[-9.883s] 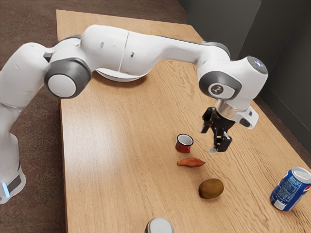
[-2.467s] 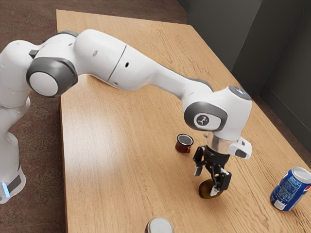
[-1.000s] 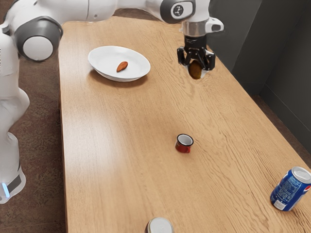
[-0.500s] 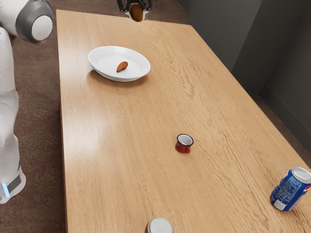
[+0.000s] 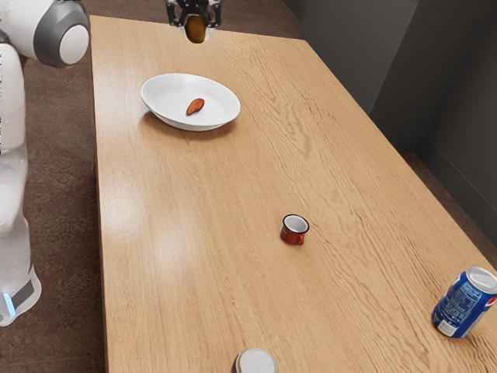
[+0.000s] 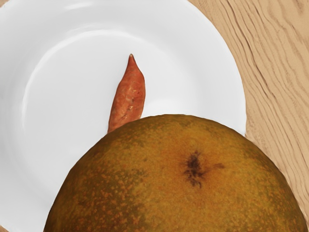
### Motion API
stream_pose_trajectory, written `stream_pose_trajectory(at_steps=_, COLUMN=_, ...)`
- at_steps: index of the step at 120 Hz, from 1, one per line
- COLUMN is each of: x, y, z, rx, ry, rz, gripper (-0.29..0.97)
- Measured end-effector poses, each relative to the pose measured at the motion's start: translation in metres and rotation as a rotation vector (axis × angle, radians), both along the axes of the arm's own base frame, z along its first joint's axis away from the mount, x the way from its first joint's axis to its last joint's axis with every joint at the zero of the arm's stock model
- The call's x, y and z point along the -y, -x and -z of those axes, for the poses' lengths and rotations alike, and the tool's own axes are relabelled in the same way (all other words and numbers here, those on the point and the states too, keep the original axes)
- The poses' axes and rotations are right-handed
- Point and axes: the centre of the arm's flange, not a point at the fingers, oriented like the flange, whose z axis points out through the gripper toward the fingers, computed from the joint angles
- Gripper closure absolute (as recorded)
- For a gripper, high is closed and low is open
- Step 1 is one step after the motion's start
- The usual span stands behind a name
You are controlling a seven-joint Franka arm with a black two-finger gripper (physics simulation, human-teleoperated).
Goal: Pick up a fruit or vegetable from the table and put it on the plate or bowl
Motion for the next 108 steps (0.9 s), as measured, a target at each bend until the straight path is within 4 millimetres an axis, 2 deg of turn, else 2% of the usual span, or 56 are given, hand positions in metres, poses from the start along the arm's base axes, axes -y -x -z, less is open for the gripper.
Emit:
stream_pose_trajectory(at_steps=4, x=-0.007, y=0.002, z=0.009, rx=-0.023, ry=0.002, rz=-0.012, gripper=0.41)
stream_pose_trajectory(at_steps=14, x=-0.044, y=0.02, z=0.04, rx=-0.099, ry=0.007, rz=-0.088, gripper=0.42)
stream_pose_trajectory(at_steps=18, x=-0.052, y=0.022, z=0.052, rx=-0.127, ry=0.011, rz=-0.103, gripper=0.43)
stream_pose_trajectory(at_steps=50, x=-0.06, y=-0.001, z=0.118, rx=-0.263, ry=0.034, rz=-0.087, gripper=0.42)
stream_pose_trajectory(at_steps=80, x=-0.064, y=-0.007, z=0.14, rx=-0.297, ry=0.042, rz=-0.075, gripper=0.4)
stream_pose_trajectory(at_steps=85, x=-0.063, y=-0.01, z=0.144, rx=-0.303, ry=0.043, rz=-0.069, gripper=0.36)
stream_pose_trajectory(at_steps=96, x=-0.058, y=-0.018, z=0.149, rx=-0.307, ry=0.044, rz=-0.05, gripper=0.19)
stream_pose_trajectory(at_steps=108, x=-0.057, y=-0.02, z=0.15, rx=-0.306, ry=0.043, rz=-0.042, gripper=0.09)
